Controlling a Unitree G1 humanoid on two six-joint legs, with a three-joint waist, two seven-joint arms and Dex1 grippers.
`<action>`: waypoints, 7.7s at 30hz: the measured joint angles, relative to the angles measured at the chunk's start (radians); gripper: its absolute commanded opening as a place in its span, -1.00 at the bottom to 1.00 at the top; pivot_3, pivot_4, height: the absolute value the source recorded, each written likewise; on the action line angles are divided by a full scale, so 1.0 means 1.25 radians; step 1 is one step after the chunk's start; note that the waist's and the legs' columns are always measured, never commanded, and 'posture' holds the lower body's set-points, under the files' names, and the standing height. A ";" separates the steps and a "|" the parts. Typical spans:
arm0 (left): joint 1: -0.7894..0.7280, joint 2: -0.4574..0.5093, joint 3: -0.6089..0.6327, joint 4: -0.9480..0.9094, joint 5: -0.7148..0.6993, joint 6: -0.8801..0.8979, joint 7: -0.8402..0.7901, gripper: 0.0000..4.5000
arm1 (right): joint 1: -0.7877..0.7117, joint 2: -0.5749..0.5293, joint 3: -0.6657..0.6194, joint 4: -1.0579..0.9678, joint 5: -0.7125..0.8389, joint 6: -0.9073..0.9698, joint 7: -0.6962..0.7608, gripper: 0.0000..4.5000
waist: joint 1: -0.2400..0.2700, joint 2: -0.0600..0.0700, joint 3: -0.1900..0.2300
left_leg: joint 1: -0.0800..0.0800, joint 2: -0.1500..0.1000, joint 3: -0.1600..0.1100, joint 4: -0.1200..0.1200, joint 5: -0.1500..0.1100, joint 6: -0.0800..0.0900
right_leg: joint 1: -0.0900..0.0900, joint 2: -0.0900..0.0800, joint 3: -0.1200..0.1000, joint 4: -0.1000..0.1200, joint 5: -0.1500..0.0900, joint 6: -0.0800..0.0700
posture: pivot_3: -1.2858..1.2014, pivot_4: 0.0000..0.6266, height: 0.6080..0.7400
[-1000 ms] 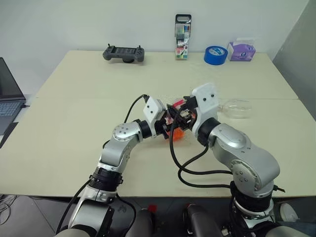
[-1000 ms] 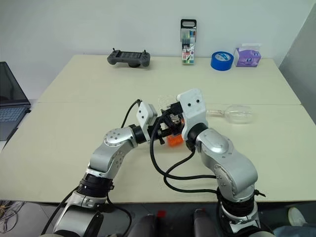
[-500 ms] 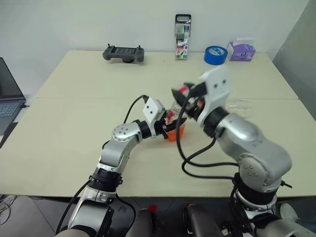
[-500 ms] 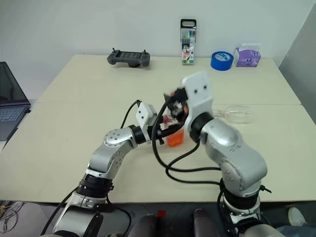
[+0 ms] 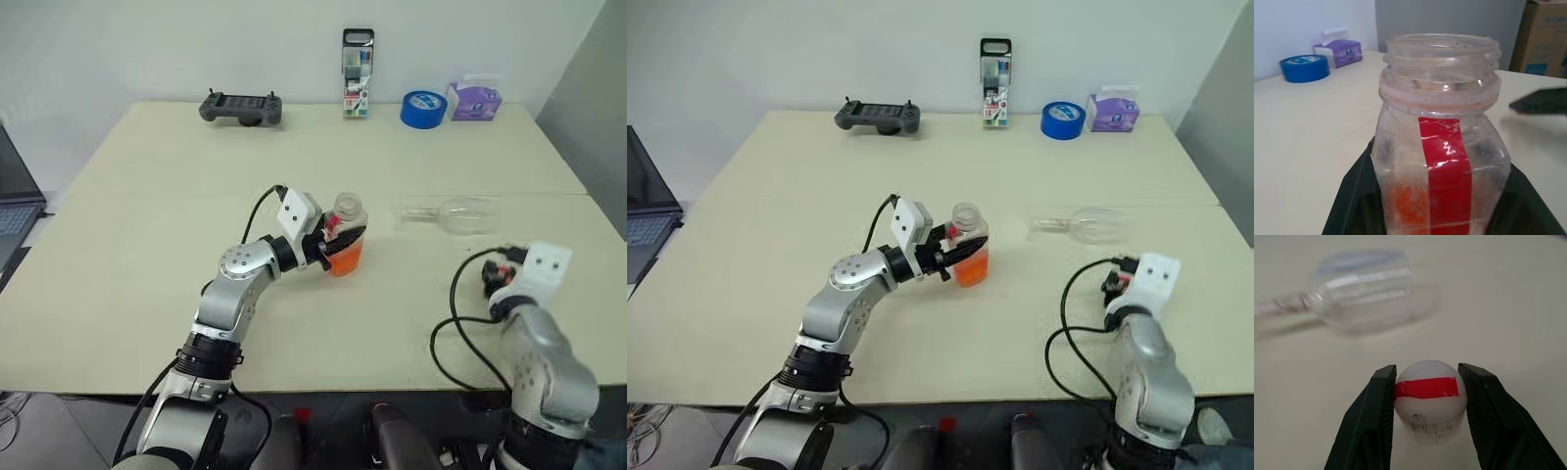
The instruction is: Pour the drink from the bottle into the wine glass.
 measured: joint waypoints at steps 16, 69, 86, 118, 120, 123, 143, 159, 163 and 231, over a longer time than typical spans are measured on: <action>-0.046 0.008 0.066 0.096 0.027 -0.039 0.098 -0.23 | -0.042 -0.163 0.142 -0.032 -0.062 0.024 0.018 0.93 | 0.005 0.000 0.000 | -0.001 0.000 0.000 0.000 0.000 0.000 | 0.000 0.002 -0.001 -0.001 0.000 0.000 | 0.03 -0.52 1.00; 0.007 0.064 0.280 0.269 0.041 -0.114 0.348 0.98 | -0.353 -0.192 0.418 0.199 0.153 -0.107 0.451 0.93 | 0.012 -0.001 -0.001 | -0.002 -0.003 -0.004 0.002 0.000 0.000 | 0.000 -0.007 -0.005 0.000 0.000 0.000 | 0.03 -0.52 1.00; 0.207 0.109 0.279 -0.009 0.015 0.040 0.320 0.98 | -0.272 -0.163 0.269 0.156 0.210 -0.064 0.375 0.93 | 0.011 -0.001 -0.001 | -0.002 -0.002 -0.004 0.001 0.000 0.000 | 0.000 -0.007 -0.003 0.000 0.000 0.000 | 0.03 -0.52 1.00; 0.220 0.065 -0.070 -0.358 -0.061 0.266 0.157 0.98 | -0.397 0.075 -0.240 0.534 0.702 -0.215 -0.015 0.93 | 0.009 0.001 -0.001 | 0.002 0.000 0.002 0.000 0.000 0.001 | 0.004 0.002 -0.002 -0.001 0.000 0.000 | 0.03 -0.52 1.00; 0.223 0.074 -0.069 -0.358 -0.056 0.266 0.158 0.98 | -0.399 0.060 -0.239 0.561 0.708 -0.217 -0.023 0.93 | 0.009 0.001 -0.001 | 0.002 0.000 0.002 0.000 0.000 0.001 | 0.004 0.002 -0.002 -0.001 0.000 0.000 | 0.03 -0.52 1.00; 0.227 0.078 -0.067 -0.358 -0.048 0.267 0.169 0.98 | -0.399 0.055 -0.238 0.566 0.716 -0.223 -0.038 0.93 | 0.009 0.001 -0.001 | 0.002 0.000 0.002 0.000 0.000 0.001 | 0.004 0.002 -0.001 -0.001 0.000 0.000 | 0.03 -0.52 1.00; 0.187 0.054 -0.018 -0.307 -0.016 0.248 0.227 1.00 | -0.604 -0.051 -0.215 1.022 0.569 -0.487 0.015 0.17 | 0.010 0.001 -0.001 | 0.002 0.000 0.003 0.000 0.000 0.001 | 0.004 0.002 -0.001 -0.001 0.000 -0.001 | 0.03 -0.52 1.00; 0.262 0.155 0.154 -0.315 -0.073 0.226 0.157 1.00 | -0.444 0.010 0.348 0.577 0.181 -0.519 0.182 -0.90 | 0.004 0.002 -0.001 | -0.001 0.002 -0.001 0.000 0.000 0.000 | -0.001 0.003 -0.002 0.000 0.001 -0.001 | 0.03 -0.52 1.00; 0.324 0.182 0.191 -0.384 -0.127 0.292 0.156 1.00 | -0.442 0.034 0.454 0.633 0.045 -0.658 0.216 -0.90 | 0.004 0.001 -0.001 | -0.001 0.001 -0.001 0.000 0.000 0.000 | 0.000 0.001 -0.001 -0.001 0.001 -0.001 | 0.03 -0.52 1.00; 0.284 0.123 0.228 -0.227 -0.033 0.191 0.336 1.00 | -0.069 -0.305 0.404 0.135 0.001 -0.299 0.542 0.99 | 0.015 0.001 0.000 | 0.008 0.000 -0.004 -0.001 0.000 0.000 | 0.010 -0.003 -0.003 -0.004 -0.001 0.000 | 0.03 -0.52 1.00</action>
